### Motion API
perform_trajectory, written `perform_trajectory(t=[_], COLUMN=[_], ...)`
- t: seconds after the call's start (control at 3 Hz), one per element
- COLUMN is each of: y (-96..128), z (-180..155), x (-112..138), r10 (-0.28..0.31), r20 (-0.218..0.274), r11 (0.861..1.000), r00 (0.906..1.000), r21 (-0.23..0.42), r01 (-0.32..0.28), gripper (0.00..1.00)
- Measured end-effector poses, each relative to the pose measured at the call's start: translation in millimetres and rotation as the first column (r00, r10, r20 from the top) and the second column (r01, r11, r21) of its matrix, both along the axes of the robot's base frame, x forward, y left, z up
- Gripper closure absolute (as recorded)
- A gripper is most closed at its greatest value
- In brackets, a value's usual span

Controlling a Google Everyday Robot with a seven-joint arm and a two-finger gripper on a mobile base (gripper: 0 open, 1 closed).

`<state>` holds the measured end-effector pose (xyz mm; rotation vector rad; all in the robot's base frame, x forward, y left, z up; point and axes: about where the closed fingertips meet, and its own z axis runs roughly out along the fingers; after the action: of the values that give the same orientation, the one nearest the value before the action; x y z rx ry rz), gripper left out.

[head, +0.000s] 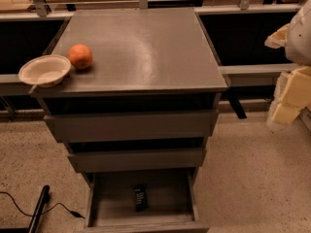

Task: Pick rxbar blueberry from bottom drawer and place on counter

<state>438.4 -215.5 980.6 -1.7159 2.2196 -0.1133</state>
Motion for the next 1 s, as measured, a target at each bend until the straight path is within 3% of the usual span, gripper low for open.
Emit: perform_trajectory(t=[0.33, 0.67, 1.0], y=[0.6, 8.5, 27.9], z=[-1.9, -29.7, -71.9], x=[-0.3, -5.3, -32.4], r10=[0.0, -0.004, 0.034], r20=[0.002, 0.026, 0.067], r11=[1.0, 0.993, 0.968], r00=[1.0, 0.9997, 0.9972], r21=[0.008, 0.119, 0.246], r01=[0.0, 0.001, -0.049], gripper=[0.0, 0.0, 0.0])
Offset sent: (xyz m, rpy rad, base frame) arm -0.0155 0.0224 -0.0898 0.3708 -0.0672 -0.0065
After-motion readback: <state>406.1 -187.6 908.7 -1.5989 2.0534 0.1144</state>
